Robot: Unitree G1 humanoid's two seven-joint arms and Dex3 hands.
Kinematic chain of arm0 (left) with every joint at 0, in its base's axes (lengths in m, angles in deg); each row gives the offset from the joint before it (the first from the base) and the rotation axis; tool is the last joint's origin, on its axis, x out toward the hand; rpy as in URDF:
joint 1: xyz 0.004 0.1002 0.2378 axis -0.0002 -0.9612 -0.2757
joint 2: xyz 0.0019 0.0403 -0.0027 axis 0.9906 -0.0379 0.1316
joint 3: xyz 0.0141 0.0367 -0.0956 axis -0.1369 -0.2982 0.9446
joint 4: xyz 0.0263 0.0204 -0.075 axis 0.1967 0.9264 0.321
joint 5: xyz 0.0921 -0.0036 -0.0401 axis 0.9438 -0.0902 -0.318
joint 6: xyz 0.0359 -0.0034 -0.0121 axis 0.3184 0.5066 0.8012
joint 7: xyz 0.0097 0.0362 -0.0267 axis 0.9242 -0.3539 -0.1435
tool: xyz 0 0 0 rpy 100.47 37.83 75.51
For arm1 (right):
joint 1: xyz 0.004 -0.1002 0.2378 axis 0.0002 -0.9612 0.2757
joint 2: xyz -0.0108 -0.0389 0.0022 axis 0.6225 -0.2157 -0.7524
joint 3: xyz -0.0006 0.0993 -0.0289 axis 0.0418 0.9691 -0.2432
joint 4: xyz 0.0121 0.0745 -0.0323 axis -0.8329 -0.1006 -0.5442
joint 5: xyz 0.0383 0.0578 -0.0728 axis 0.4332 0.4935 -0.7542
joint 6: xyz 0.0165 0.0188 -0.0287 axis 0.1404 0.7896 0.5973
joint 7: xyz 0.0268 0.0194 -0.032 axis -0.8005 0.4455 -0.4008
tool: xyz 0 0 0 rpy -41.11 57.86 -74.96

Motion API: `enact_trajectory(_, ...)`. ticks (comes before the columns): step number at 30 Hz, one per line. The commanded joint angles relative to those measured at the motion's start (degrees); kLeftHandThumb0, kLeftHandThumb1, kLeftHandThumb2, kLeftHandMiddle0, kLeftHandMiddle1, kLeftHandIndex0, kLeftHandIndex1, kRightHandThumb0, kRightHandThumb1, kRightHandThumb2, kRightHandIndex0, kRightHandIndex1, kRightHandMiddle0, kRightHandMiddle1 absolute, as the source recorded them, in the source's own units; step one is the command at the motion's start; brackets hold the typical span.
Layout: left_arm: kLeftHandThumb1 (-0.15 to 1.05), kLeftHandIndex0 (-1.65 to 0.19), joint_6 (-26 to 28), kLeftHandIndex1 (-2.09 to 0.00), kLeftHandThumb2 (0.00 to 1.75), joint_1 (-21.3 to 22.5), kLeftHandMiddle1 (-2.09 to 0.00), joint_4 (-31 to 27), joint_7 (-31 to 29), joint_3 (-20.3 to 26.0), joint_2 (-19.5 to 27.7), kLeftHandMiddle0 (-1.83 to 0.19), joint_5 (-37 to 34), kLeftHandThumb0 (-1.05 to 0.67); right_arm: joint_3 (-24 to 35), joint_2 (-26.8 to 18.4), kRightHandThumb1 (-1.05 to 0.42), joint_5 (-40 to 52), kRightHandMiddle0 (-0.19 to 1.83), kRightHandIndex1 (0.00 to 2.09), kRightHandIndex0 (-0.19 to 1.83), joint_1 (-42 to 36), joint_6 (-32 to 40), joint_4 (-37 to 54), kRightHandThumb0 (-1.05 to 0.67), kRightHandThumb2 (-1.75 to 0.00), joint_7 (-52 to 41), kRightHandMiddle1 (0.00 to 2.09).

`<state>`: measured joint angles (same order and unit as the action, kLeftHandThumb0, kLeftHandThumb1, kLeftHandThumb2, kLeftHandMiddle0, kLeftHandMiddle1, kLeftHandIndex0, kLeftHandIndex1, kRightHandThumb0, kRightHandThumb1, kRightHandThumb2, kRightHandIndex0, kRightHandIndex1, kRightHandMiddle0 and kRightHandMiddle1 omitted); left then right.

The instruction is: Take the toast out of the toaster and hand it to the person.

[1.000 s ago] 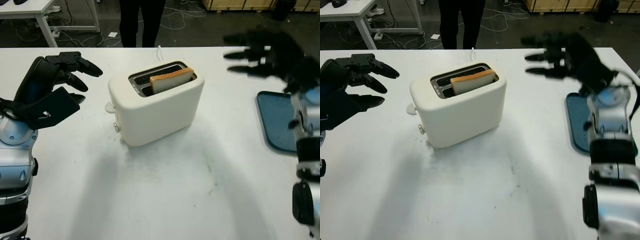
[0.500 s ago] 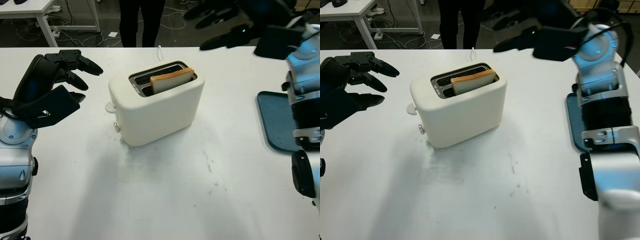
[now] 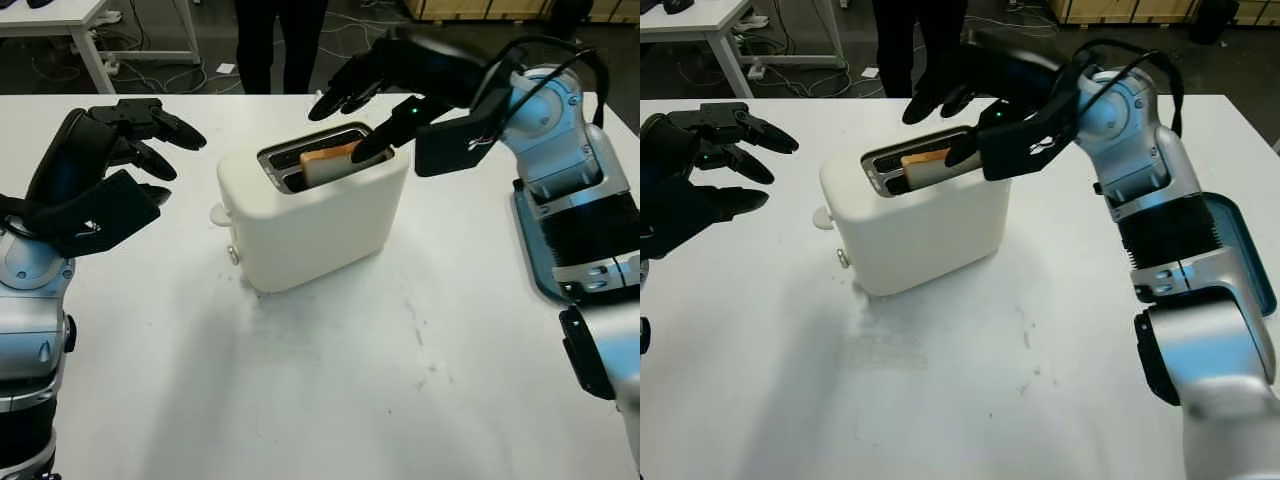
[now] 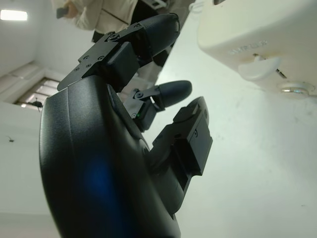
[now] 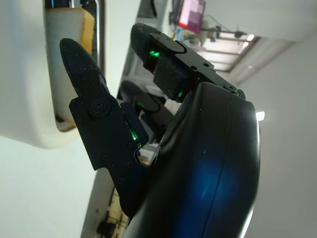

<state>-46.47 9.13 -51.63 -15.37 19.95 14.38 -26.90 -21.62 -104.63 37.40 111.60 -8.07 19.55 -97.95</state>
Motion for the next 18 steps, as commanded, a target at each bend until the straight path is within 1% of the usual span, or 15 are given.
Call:
enact_trajectory(1, 0.92, -0.69, -0.49, -0.76, 0.06, -0.45, -1.11, -0.03, 0.42, -0.43, -0.13, -0.69, 0.47, 0.58, -0.67, 0.55, -0.69, -1.37, 0.89, 0.03, 0.86, 0.97, -0.65, -1.75, -0.51, -0.01, 1.39, 0.0)
enact_trajectory(8, 0.92, -0.69, -0.14, -0.76, 0.06, -0.55, -1.11, -0.02, 0.82, -0.24, -0.77, -0.68, 0.08, 0.58, -1.38, 1.52, -0.68, -3.73, 0.89, 0.04, 0.86, 1.94, -4.03, -7.69, -0.45, 0.0, 5.87, 0.0)
enact_trajectory(13, 0.92, -0.69, -0.15, -0.76, 0.06, -0.49, -1.13, -0.04, 0.61, -0.59, -0.37, -0.68, 0.77, 0.57, -2.06, 1.95, -0.69, -6.23, 0.89, 0.06, 0.9, 3.39, -5.97, -12.34, -0.41, 0.0, 9.57, 0.0)
enact_trajectory(18, 0.92, -0.69, 0.43, -0.76, 0.05, -0.22, -1.12, -0.11, 0.59, -0.85, -0.46, -0.67, 0.93, 0.56, -2.33, 2.2, -0.69, -6.93, 0.88, 0.07, 0.89, 4.48, -4.96, -14.99, -0.37, 0.0, 10.0, 0.0)
